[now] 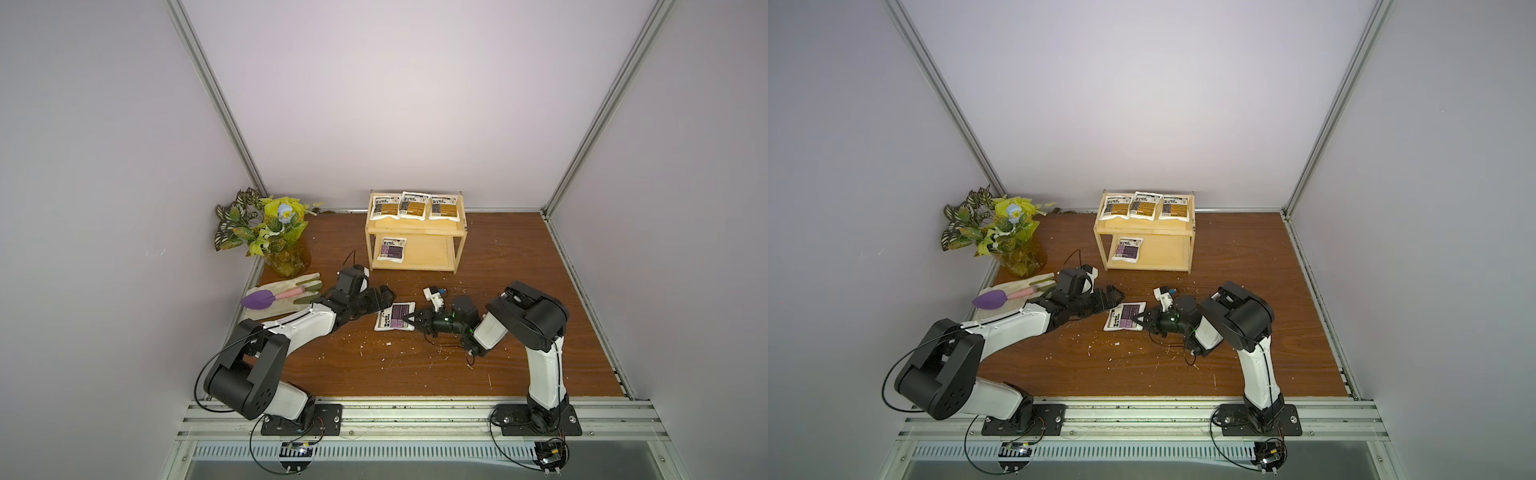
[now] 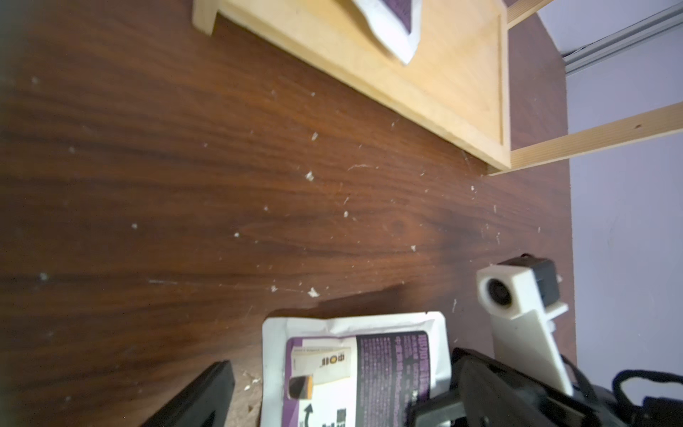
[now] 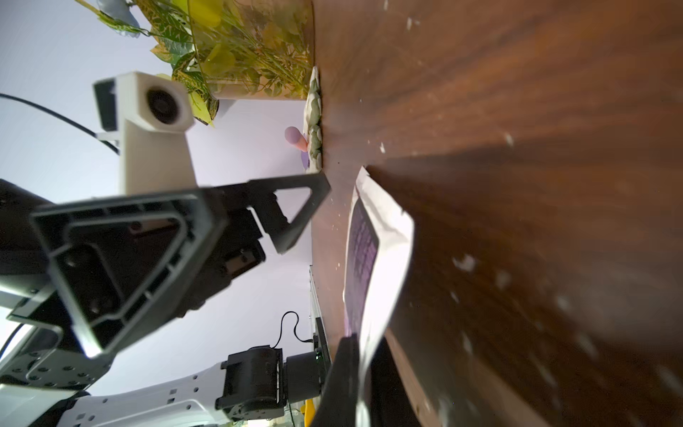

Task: Place the bagged coffee beans on the shelf by color
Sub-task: Pick up the bagged coffee beans at the center of the board.

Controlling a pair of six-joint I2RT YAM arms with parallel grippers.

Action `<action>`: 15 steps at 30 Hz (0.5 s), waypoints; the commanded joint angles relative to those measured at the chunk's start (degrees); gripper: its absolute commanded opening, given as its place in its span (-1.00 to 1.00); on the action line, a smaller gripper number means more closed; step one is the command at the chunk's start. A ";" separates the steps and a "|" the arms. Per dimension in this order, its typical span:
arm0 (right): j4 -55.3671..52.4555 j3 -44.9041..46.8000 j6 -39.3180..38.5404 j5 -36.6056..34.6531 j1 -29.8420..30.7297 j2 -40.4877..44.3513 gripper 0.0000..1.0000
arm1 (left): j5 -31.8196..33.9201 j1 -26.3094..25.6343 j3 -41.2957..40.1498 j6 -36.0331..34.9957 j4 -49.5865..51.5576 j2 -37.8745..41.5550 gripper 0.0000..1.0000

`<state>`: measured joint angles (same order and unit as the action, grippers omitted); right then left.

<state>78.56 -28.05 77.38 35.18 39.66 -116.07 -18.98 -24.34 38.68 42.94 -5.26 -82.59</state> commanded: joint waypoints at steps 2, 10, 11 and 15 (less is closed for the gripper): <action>9.98 5.38 7.06 -8.10 -0.12 3.58 -0.98 | 1.51 0.61 4.62 -3.53 5.30 3.13 0.99; 13.98 10.15 12.45 -24.98 1.23 10.77 -1.00 | 2.28 0.69 8.30 -3.15 7.45 7.27 0.99; 12.39 10.07 11.97 -26.97 1.45 12.13 -1.00 | 2.20 0.75 8.47 -2.82 7.37 7.75 0.99; 5.28 9.46 10.58 -35.94 2.18 17.62 -1.00 | 2.04 0.77 8.85 -1.57 6.51 9.07 0.99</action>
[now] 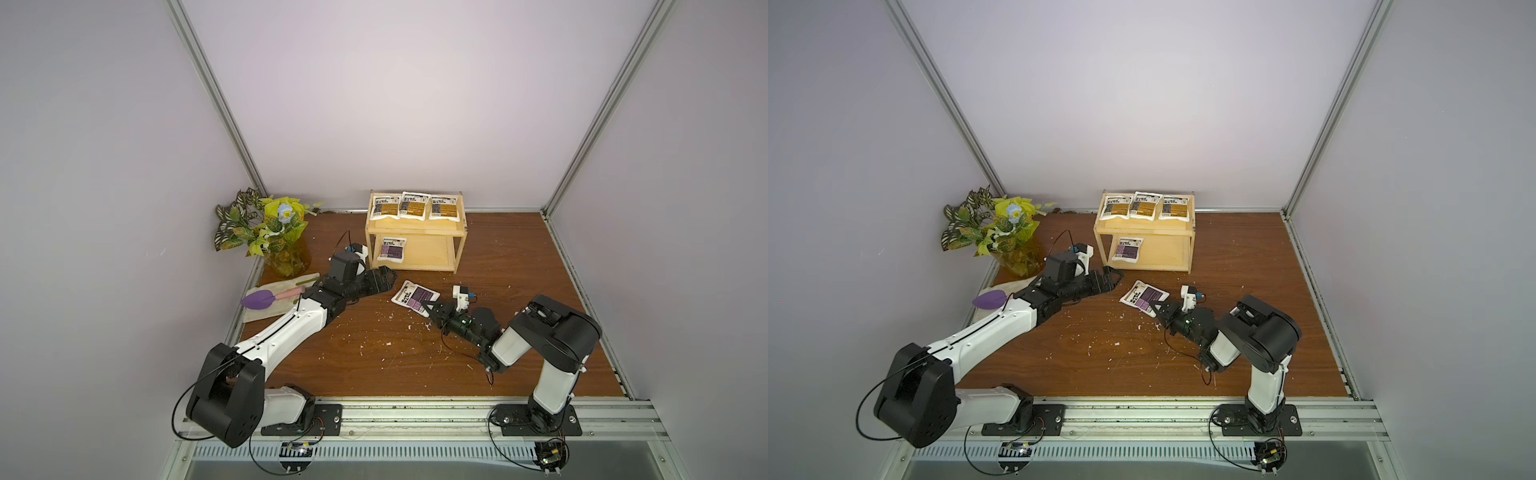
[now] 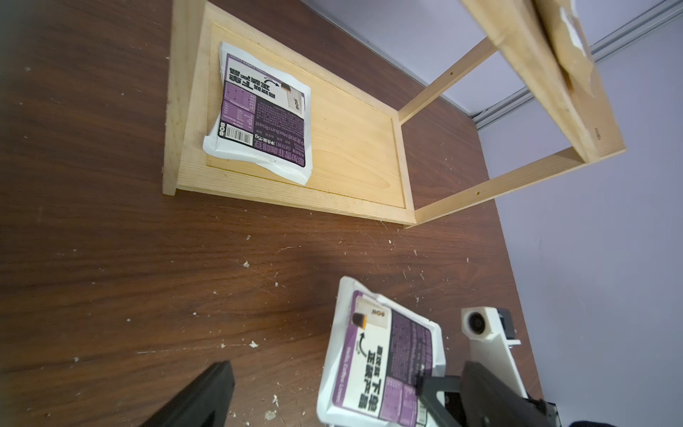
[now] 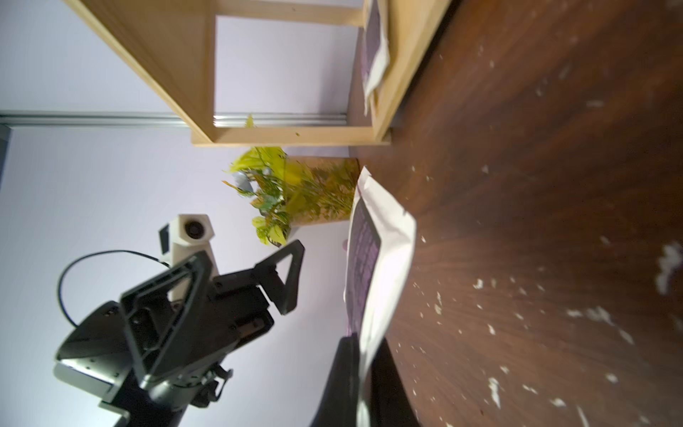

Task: Place the bagged coffee beans on the shelf by color
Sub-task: Pick up the bagged coffee beans at the center of the board, then place the bagged coffee beans on the shelf.

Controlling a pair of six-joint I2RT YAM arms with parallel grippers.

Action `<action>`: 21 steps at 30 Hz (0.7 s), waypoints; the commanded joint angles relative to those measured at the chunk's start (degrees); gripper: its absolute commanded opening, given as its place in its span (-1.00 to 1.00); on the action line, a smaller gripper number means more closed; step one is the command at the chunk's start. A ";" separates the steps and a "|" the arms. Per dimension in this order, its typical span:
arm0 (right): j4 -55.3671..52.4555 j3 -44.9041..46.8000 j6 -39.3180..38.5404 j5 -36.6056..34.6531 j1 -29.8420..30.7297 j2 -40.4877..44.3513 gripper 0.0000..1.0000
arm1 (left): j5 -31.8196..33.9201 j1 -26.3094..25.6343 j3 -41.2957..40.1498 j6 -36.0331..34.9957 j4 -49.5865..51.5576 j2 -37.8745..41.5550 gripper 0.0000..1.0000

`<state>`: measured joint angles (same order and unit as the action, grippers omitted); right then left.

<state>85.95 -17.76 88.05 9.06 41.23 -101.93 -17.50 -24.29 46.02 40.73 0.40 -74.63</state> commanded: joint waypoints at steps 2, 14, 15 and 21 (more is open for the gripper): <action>-3.94 -1.31 -0.09 -15.09 0.79 5.16 -1.00 | 0.13 0.78 1.52 1.44 -0.12 1.47 0.99; -16.60 -13.36 4.97 -36.50 2.46 2.99 -1.00 | -4.98 0.73 0.85 7.50 -6.82 -0.99 0.99; -17.04 -14.57 5.52 -37.80 2.49 2.08 -1.00 | -5.13 0.75 1.22 7.31 -6.75 -1.33 0.99; -23.58 -20.44 11.15 -46.21 3.15 -2.55 -0.92 | -7.30 1.57 2.23 7.26 -7.50 -2.76 0.99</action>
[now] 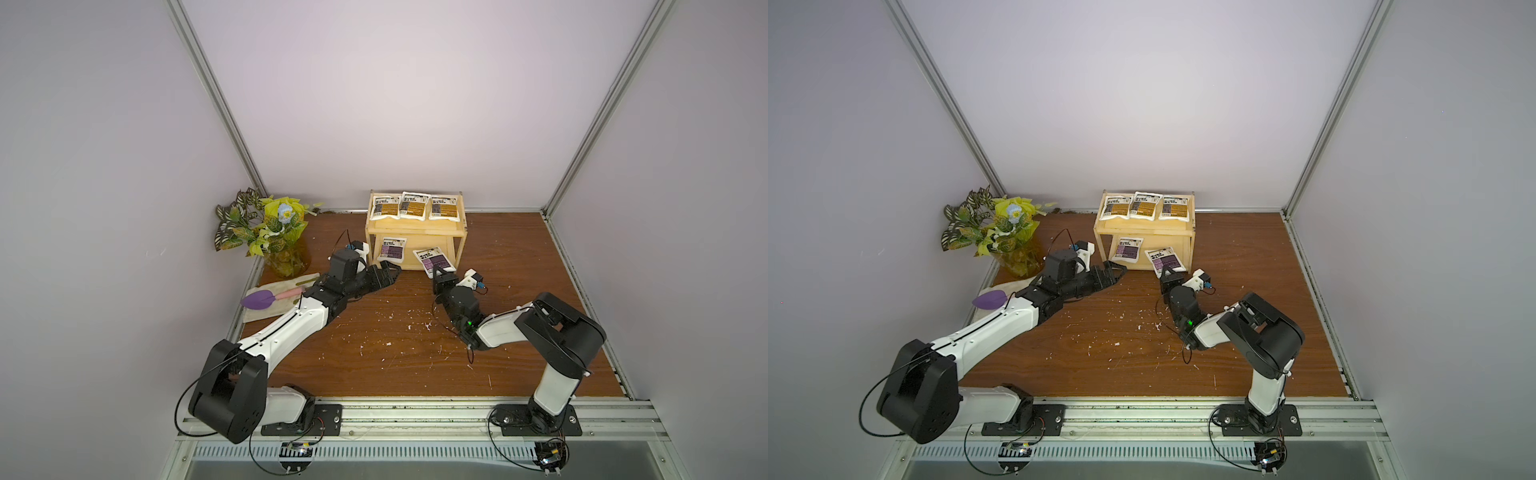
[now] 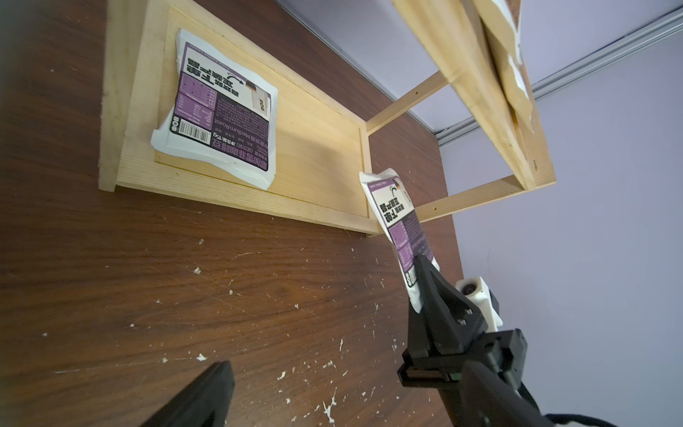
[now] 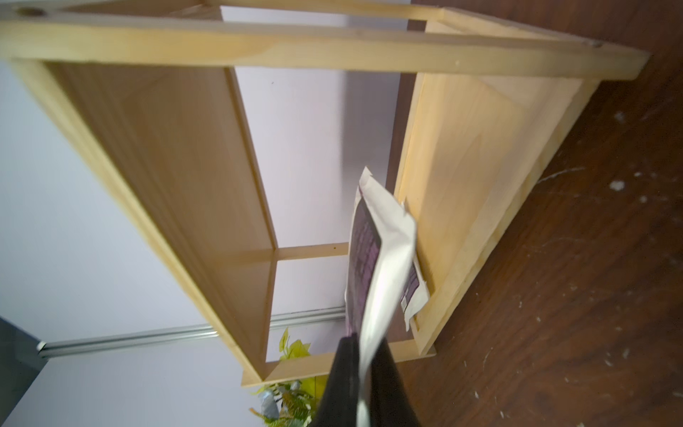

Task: Place the bagged coffee beans on the shelf by color
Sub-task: Place the bagged coffee beans on the shelf.

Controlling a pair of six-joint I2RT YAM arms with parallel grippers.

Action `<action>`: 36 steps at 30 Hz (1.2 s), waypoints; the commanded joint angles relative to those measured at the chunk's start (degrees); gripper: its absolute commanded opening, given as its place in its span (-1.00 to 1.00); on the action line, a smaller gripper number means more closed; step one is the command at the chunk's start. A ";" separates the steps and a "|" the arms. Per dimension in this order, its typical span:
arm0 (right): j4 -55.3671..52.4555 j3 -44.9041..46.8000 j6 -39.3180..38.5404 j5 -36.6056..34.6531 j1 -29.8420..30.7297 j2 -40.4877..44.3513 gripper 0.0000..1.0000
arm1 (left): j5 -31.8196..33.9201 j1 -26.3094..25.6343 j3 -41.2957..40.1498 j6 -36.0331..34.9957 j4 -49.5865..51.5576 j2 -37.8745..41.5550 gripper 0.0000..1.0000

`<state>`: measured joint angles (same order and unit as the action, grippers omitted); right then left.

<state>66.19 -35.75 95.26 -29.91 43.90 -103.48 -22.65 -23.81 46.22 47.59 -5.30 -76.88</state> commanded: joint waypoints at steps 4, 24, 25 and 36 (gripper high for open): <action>-6.86 -5.64 6.08 -11.72 0.79 -3.57 -0.90 | -3.89 1.87 2.68 -0.04 -2.37 -1.94 0.99; -14.29 -23.33 12.14 -17.17 0.67 -18.64 -0.78 | -9.84 5.00 3.64 -1.76 -2.79 -5.74 0.99; -15.17 -24.38 12.76 -17.28 0.66 -19.21 -0.78 | -9.84 5.00 3.54 -1.79 -2.72 -5.65 0.99; -19.84 -31.32 12.63 -15.00 -0.87 -22.38 -0.38 | -9.22 5.36 3.28 -1.63 -2.51 -5.04 0.99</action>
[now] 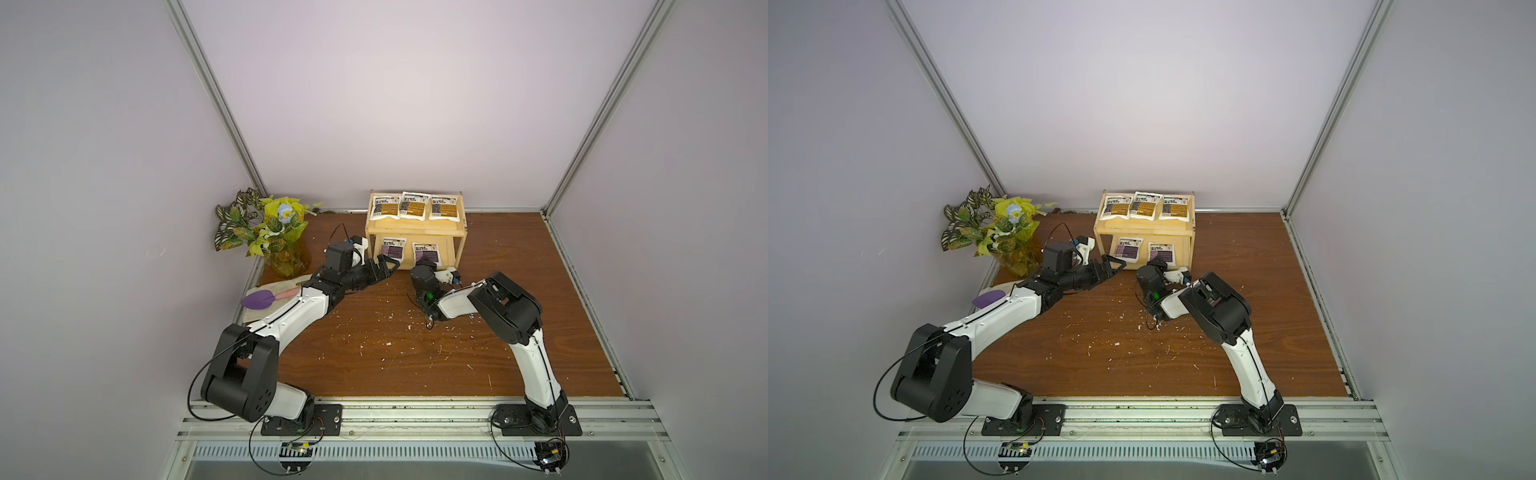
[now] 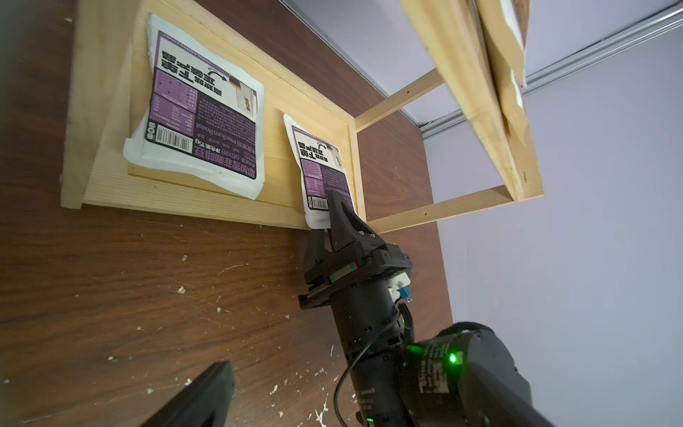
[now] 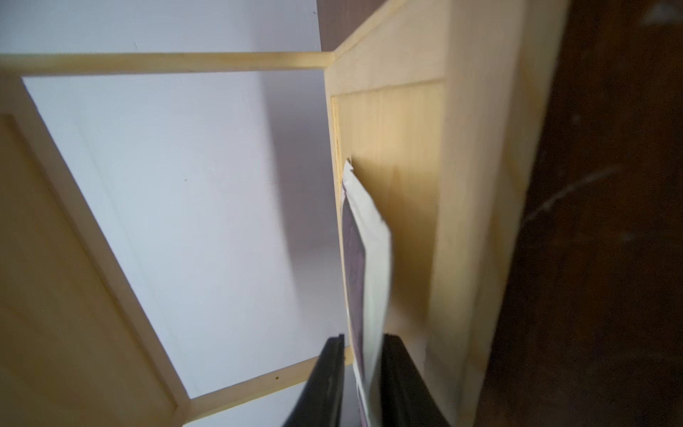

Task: Place the bagged coffee beans on the shelf by color
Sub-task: Place the bagged coffee beans on the shelf.

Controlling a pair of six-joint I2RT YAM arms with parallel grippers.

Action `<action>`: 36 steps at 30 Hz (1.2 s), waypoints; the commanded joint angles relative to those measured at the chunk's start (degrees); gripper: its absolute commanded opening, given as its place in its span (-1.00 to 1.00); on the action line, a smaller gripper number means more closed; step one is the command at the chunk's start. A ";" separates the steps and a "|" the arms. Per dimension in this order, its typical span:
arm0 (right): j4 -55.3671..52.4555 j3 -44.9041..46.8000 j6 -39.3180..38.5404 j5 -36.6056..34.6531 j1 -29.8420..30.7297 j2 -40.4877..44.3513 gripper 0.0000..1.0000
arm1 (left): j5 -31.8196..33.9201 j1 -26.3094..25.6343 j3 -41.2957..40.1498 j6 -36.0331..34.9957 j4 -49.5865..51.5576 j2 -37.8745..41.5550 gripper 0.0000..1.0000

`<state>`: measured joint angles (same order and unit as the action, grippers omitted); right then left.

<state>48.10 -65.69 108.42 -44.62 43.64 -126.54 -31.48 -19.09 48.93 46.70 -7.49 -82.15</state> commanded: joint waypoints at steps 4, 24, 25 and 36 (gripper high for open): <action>-2.19 -0.87 -1.43 0.96 -0.92 1.55 -0.13 | -0.08 0.64 0.32 -0.50 -0.50 0.64 0.99; -1.29 2.90 -6.29 10.54 -0.39 7.92 0.29 | 1.43 0.64 0.78 -0.05 0.08 2.56 0.99; -1.49 3.18 -6.19 10.86 -0.29 8.29 0.31 | 1.42 0.62 0.74 -0.03 0.10 2.61 0.99; -7.21 3.58 -8.94 13.71 0.22 11.43 0.41 | 1.52 0.64 0.48 0.41 -0.35 2.87 0.99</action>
<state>43.35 -62.13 101.30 -31.57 43.66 -117.93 -30.35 -19.05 48.90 46.96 -7.49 -80.95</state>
